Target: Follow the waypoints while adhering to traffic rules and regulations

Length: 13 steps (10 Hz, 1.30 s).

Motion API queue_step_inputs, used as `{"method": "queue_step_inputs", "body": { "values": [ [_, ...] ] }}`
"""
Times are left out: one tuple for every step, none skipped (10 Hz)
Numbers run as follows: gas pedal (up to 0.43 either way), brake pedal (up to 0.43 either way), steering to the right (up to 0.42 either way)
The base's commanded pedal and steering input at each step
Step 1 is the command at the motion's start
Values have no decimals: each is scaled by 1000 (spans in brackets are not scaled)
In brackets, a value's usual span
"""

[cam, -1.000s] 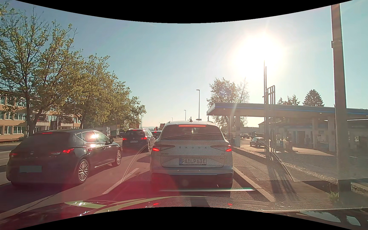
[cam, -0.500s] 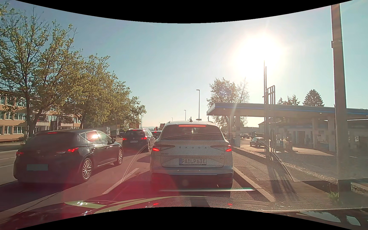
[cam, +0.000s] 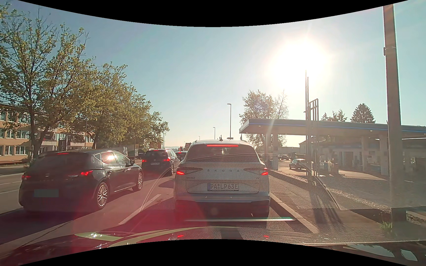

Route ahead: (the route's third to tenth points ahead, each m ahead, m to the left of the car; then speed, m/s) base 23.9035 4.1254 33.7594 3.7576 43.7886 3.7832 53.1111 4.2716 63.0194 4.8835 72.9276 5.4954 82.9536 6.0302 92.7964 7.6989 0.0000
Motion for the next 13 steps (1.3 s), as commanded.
{"method": "queue_step_inputs", "body": {
  "values": [
    [0, 220, -4],
    [0, 220, -4],
    [0, 226, -4],
    [0, 220, -4],
    [0, 220, -4],
    [0, 220, -4],
    [0, 220, -4],
    [0, 220, -4],
    [0, 226, -4],
    [0, 220, -4],
    [0, 220, -4],
    [0, 220, -4],
    [0, 226, -4]
  ]
}}
